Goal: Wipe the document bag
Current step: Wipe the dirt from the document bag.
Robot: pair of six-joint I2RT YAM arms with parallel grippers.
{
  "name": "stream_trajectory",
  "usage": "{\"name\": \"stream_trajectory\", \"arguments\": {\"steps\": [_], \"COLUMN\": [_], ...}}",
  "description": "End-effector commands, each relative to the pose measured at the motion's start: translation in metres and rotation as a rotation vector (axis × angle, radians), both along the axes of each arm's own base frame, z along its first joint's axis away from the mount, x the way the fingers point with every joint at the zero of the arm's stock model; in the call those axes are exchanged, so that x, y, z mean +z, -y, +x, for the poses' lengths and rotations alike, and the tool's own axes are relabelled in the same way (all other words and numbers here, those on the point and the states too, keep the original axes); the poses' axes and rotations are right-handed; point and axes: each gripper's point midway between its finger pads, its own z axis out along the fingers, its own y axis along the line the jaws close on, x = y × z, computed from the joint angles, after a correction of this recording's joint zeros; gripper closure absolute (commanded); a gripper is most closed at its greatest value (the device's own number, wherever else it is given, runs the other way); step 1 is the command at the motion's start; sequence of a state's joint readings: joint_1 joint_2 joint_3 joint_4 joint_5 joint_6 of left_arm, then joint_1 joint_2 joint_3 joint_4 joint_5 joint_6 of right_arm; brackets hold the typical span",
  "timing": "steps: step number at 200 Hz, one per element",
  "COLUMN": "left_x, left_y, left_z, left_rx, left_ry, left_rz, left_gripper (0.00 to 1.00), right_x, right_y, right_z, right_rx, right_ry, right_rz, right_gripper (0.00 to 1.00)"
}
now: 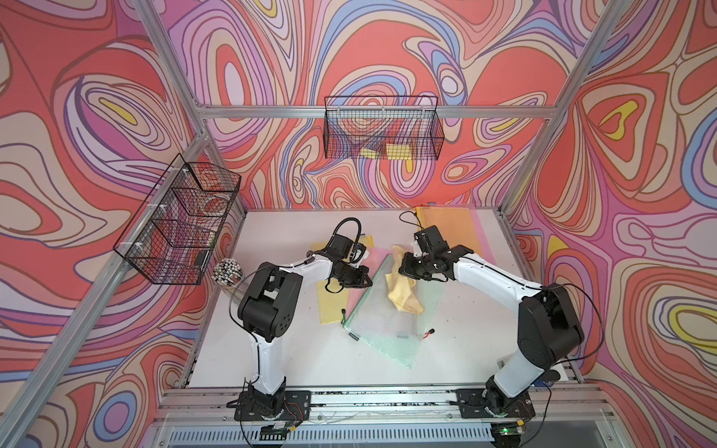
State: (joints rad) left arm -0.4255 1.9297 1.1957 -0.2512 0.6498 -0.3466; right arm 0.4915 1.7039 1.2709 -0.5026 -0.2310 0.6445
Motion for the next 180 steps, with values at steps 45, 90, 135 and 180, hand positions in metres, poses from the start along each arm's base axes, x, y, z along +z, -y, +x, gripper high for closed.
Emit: {"name": "stream_trajectory", "arguments": {"steps": [45,90,135,180], "left_x": [-0.008,-0.010,-0.012,-0.013], "left_y": [-0.020,-0.024,-0.030,-0.030], "left_z": [-0.013,-0.020,-0.025,-0.026], "left_rx": [0.315,0.361,0.368,0.380], "left_ry": [-0.100,-0.111,-0.115,-0.119], "left_rz": [-0.060,-0.083,-0.054,-0.063], "left_gripper": [1.00,1.00,1.00,1.00], "right_x": [-0.068,-0.106,-0.114,-0.099], "right_y": [-0.062,-0.034,0.055,0.118], "right_z": [0.012,0.008,0.002,-0.002], "right_rx": [0.086,0.029,-0.124,-0.210], "right_ry": [-0.126,-0.190,-0.215,-0.205], "right_rz": [0.077,0.002,-0.049,-0.105], "right_gripper": [1.00,1.00,1.00,1.00]}}
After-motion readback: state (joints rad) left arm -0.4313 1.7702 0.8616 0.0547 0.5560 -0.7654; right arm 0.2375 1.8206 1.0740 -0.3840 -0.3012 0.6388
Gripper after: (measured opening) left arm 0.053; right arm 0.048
